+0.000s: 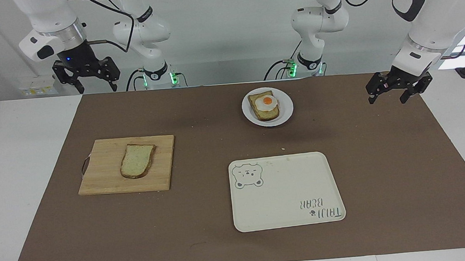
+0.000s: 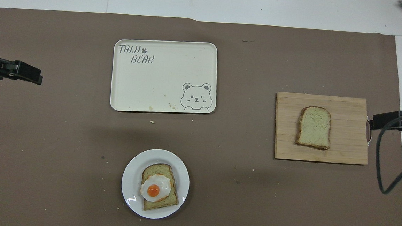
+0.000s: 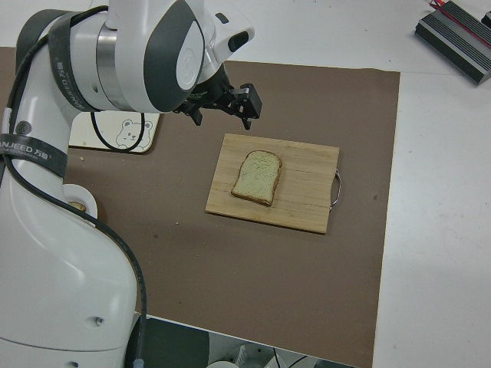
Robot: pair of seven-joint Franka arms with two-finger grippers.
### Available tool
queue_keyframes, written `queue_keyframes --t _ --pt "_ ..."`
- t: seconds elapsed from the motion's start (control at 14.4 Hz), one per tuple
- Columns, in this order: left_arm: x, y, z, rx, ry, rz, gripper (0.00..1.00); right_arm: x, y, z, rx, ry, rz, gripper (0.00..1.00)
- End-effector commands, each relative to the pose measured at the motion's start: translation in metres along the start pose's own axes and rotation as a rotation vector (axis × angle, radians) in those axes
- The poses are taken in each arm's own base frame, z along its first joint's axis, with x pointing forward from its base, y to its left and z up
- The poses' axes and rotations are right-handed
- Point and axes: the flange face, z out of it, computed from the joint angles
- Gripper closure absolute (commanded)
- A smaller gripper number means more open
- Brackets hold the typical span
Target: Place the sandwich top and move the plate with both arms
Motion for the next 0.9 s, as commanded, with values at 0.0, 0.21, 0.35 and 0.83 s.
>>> queue_keyframes --t 0.0,0.21,0.35,0.83 --pt "-0.002 -0.003 -0.002 0.015 -0.009 0.008 0.0 0.0 0.003 0.007 0.008 0.026 -0.004 0.0" --pt "-0.002 -0.003 -0.002 0.015 -0.009 0.008 0.0 0.006 0.003 0.022 0.008 0.041 -0.003 0.0" --pt "-0.003 -0.004 -0.002 0.015 -0.009 0.006 0.0 0.008 0.003 0.03 0.008 0.041 0.0 0.0" --pt "-0.003 -0.003 -0.002 0.015 -0.011 0.008 0.0 0.018 0.012 0.084 0.019 0.035 0.015 0.0"
